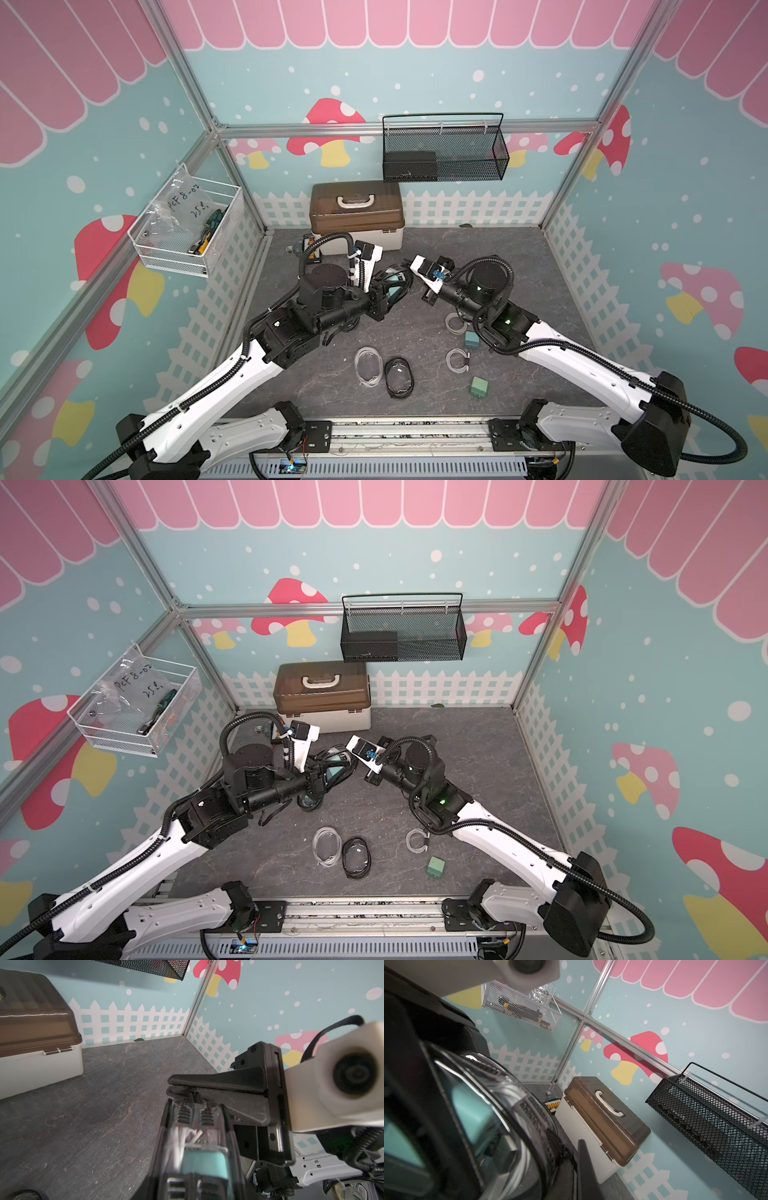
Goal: Pack away charging kits
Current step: Zip the zipper on the storage bag, then place the storage bag at the center of the board.
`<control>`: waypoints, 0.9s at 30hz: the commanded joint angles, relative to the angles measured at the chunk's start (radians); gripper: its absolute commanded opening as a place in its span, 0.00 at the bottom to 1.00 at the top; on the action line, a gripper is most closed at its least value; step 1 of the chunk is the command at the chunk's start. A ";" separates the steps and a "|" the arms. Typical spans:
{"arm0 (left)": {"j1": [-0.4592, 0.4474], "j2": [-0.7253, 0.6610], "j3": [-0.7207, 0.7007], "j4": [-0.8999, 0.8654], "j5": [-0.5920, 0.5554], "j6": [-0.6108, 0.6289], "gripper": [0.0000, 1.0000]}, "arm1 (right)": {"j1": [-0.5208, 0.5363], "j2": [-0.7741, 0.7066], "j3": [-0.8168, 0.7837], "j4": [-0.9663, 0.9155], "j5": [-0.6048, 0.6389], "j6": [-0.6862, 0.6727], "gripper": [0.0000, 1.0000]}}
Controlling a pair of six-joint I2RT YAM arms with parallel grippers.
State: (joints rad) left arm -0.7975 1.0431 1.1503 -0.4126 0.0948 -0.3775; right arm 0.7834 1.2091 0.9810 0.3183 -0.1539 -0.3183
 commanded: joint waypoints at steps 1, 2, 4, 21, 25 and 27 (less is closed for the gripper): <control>-0.013 0.033 -0.041 -0.168 0.038 0.020 0.00 | -0.012 -0.008 0.061 0.123 0.018 -0.028 0.00; -0.008 0.035 -0.045 -0.157 0.036 0.023 0.00 | -0.011 -0.012 0.054 0.119 0.012 -0.023 0.00; 0.009 0.044 -0.054 -0.134 0.017 0.013 0.00 | -0.012 -0.020 0.043 0.118 0.040 0.008 0.16; 0.278 0.494 -0.322 0.591 0.060 -0.546 0.00 | -0.047 -0.153 -0.177 -0.426 0.631 0.806 0.99; 0.281 0.685 -0.266 0.666 0.085 -0.645 0.00 | -0.091 -0.020 -0.129 -0.570 0.519 0.899 0.99; 0.282 0.751 -0.247 0.695 0.091 -0.675 0.00 | -0.105 0.049 -0.088 -0.602 0.448 0.903 0.99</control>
State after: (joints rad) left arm -0.5201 1.7412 0.8635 0.1574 0.1558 -0.9325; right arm 0.6918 1.1973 0.8463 -0.1345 0.3668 0.4686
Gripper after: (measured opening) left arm 0.337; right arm 0.986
